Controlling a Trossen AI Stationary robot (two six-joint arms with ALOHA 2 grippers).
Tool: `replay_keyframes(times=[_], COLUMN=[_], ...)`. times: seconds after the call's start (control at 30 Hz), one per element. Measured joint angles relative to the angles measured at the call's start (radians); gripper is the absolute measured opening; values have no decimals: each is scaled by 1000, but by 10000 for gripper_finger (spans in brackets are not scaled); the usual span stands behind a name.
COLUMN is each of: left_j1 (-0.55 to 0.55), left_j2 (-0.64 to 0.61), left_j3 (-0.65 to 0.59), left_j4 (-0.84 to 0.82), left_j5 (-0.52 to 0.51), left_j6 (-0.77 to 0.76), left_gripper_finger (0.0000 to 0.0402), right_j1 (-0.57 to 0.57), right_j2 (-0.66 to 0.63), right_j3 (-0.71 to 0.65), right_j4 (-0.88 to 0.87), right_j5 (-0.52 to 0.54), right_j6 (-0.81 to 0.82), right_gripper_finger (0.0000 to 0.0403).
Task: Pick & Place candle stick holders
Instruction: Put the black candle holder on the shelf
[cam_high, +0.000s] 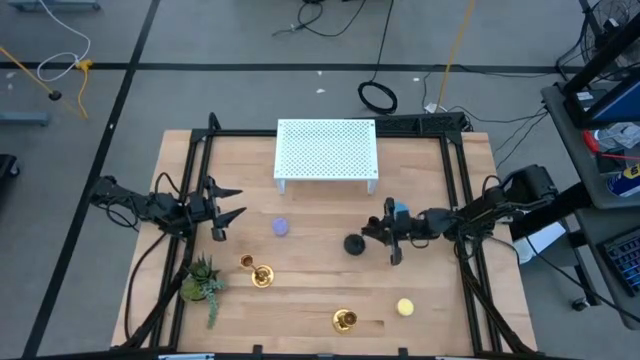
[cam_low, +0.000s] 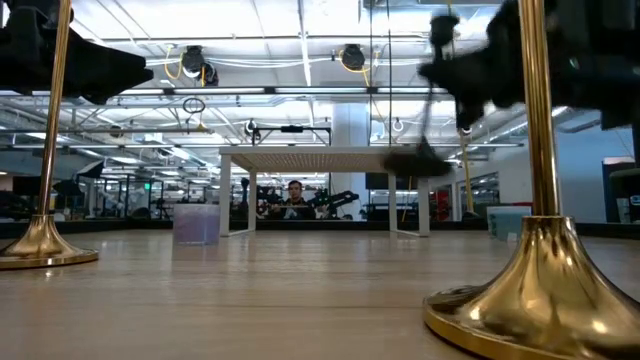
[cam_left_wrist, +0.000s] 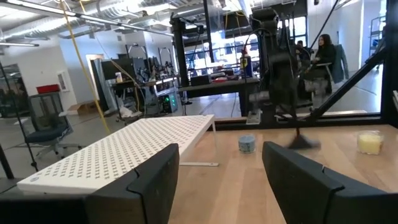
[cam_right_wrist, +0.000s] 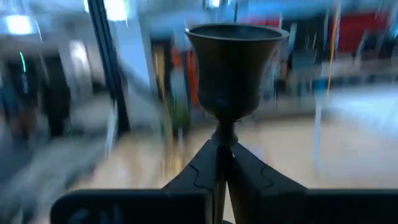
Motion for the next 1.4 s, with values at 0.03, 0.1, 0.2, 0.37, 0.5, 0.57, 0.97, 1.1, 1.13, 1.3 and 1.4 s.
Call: replay_keyframes(times=[0.03,0.1,0.2,0.37,0.5,0.57,0.97,1.1,1.13,1.3,1.4], left_j1=[0,0,0,0,0,0,0,0,0,0,0], left_j2=[0,0,0,0,0,0,0,0,0,0,0], left_j3=[0,0,0,0,0,0,0,0,0,0,0], left_j4=[0,0,1,5,4,-8,-10,-9,-10,-7,1], left_j5=[0,0,0,0,1,2,3,3,3,3,3], left_j6=[-4,-3,13,7,11,7,8,6,4,-19,-31], left_gripper_finger=[239,239,239,239,239,239,239,239,239,239,239], right_j1=[-6,-25,-80,-238,-386,-458,-761,-800,-808,-837,-845], right_j2=[-1,-2,-34,-127,-179,-180,-174,-173,-174,-149,-117], right_j3=[19,64,150,343,531,595,605,580,574,552,552], right_j4=[41,81,44,-389,-791,-883,-1015,-1018,-1010,-957,-887], right_j5=[13,25,25,22,24,24,15,15,16,-15,-92], right_j6=[-11,-54,-100,-132,-159,-167,-76,-79,-79,-79,-76], right_gripper_finger=[10,14,14,11,12,14,16,16,17,17,17])
